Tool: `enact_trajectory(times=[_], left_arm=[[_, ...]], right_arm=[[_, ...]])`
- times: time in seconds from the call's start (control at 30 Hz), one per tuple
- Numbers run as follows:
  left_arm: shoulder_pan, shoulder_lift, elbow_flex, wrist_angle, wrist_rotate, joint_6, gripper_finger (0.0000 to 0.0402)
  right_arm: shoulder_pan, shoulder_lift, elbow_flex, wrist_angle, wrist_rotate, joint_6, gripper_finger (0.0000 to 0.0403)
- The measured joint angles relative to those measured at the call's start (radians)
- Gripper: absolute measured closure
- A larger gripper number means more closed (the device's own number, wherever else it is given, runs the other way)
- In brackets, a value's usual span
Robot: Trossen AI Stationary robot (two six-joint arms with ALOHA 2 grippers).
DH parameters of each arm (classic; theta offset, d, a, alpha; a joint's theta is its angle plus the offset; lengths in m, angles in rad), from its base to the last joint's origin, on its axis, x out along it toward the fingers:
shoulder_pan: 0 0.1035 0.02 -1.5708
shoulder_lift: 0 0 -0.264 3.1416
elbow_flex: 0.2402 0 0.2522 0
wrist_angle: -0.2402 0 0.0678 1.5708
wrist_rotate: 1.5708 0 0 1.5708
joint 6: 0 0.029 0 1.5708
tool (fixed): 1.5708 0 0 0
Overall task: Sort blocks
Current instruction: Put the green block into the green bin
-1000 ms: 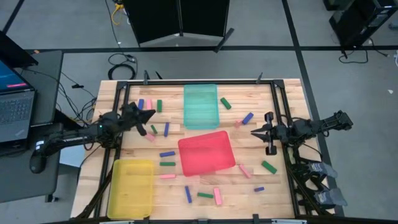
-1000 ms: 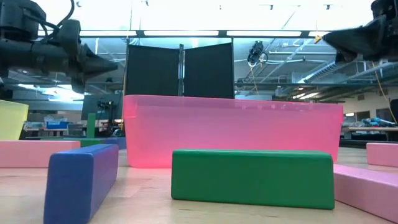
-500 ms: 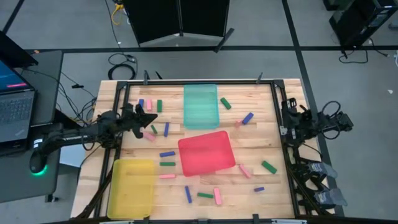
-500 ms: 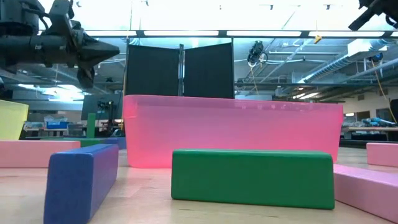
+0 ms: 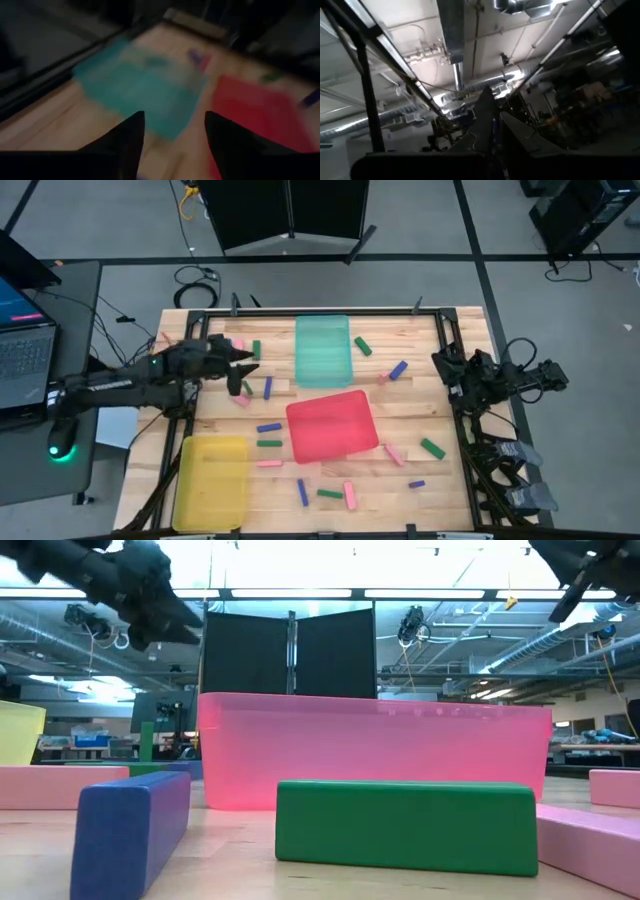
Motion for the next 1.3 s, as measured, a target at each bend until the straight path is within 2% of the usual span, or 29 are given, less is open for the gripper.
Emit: enact_trajectory(times=[0.13,0.23,0.43,0.63,0.8,1.07,1.17,1.3], left_arm=[[0.000,0.122,0.115,-0.182,-0.064,0.001,0.0177],[-0.001,0.195,0.164,-0.280,-0.066,-0.001,0.0176],[-0.061,0.279,0.212,-0.363,-0.061,0.045,0.0176],[-0.140,0.310,0.224,-0.434,-0.059,0.096,0.0176],[-0.181,0.314,0.224,-0.533,-0.059,0.018,0.0176],[-0.231,0.313,0.224,-0.611,-0.112,-0.116,0.0171],[-0.241,0.316,0.224,-0.607,-0.127,-0.135,0.0150],[-0.249,0.322,0.215,-0.609,-0.128,-0.143,0.0101]], right_arm=[[-0.013,0.000,0.000,0.028,0.063,-0.029,0.0357],[-0.031,0.000,0.016,0.016,0.120,-0.038,0.0357],[-0.081,0.000,0.098,-0.112,0.248,-0.048,0.0357],[-0.123,0.028,0.209,-0.337,0.251,-0.052,0.0357],[-0.146,0.105,0.297,-0.456,0.251,-0.042,0.0357],[-0.185,0.266,0.338,-0.450,0.251,-0.145,0.0357],[-0.205,0.322,0.338,-0.423,0.250,-0.180,0.0357],[-0.231,0.386,0.338,-0.396,0.250,-0.200,0.0357]])
